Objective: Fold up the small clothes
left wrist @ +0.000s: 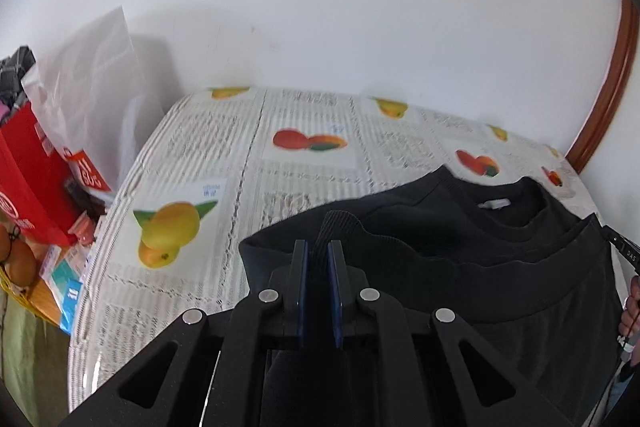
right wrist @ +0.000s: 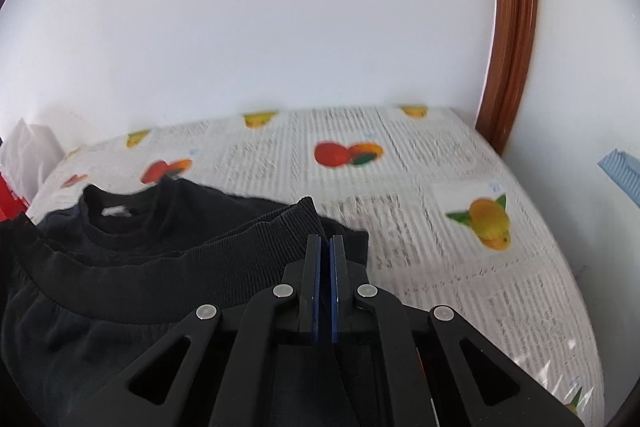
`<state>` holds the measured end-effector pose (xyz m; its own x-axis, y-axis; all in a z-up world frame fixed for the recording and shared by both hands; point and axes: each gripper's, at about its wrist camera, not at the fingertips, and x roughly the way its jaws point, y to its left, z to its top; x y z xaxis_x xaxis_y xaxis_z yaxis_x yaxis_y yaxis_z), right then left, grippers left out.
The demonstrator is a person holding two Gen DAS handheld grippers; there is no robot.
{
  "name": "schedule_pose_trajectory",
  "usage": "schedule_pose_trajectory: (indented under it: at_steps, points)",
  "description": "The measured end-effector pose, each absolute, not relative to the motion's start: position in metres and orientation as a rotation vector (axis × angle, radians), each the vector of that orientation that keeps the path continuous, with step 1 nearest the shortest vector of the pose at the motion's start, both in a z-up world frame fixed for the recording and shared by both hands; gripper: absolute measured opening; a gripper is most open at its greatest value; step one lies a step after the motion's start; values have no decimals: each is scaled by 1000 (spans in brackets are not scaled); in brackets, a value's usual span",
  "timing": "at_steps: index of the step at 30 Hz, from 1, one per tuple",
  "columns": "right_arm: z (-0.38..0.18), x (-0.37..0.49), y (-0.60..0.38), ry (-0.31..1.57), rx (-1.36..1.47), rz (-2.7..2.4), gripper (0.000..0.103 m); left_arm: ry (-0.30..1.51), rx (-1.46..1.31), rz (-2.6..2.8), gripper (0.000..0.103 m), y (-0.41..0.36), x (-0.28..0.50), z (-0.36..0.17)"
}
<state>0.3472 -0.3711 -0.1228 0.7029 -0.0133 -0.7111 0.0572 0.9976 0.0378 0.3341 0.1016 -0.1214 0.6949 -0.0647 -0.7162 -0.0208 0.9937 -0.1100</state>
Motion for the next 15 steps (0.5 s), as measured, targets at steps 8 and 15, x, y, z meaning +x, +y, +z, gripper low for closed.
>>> schedule_pose_trajectory:
  at_steps: [8,15]
  points:
    - [-148,361,-375,891,49,-87,3,859,-107,-10,10,102,342,-142]
    - [-144,360,-376,909,23,-102,18,886,-86,-11,14,101,339,-143]
